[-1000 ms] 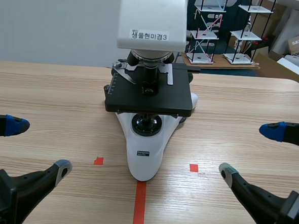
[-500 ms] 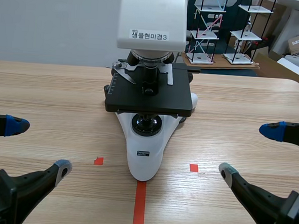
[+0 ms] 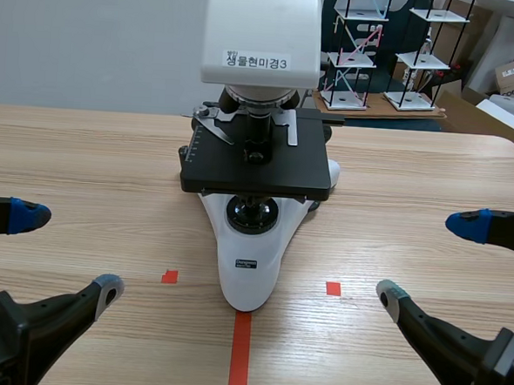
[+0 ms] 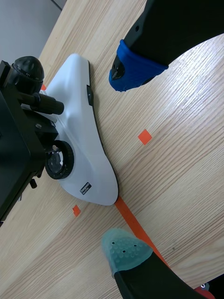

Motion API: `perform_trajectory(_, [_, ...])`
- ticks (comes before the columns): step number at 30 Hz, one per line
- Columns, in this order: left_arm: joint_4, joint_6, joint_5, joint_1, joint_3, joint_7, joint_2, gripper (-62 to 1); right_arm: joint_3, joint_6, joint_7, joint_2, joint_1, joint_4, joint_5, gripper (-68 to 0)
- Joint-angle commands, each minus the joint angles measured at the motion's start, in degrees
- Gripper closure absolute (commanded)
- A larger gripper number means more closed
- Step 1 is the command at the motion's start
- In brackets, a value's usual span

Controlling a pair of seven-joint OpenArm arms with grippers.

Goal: Return to the home posture

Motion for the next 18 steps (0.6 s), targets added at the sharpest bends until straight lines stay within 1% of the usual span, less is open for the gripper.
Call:
perform_trajectory(1, [0.5, 0.0, -0.6, -0.2, 0.4, -1.2, 0.2, -62.3, 0.6, 0.0, 0.8, 0.1, -0.1, 0.4, 0.4, -65.5])
perform_trajectory(18, [0.5, 0.0, -0.6, -0.2, 0.4, -1.2, 0.1, -62.3, 0.6, 0.0, 0.8, 0.2, -0.1, 0.4, 0.4, -65.5])
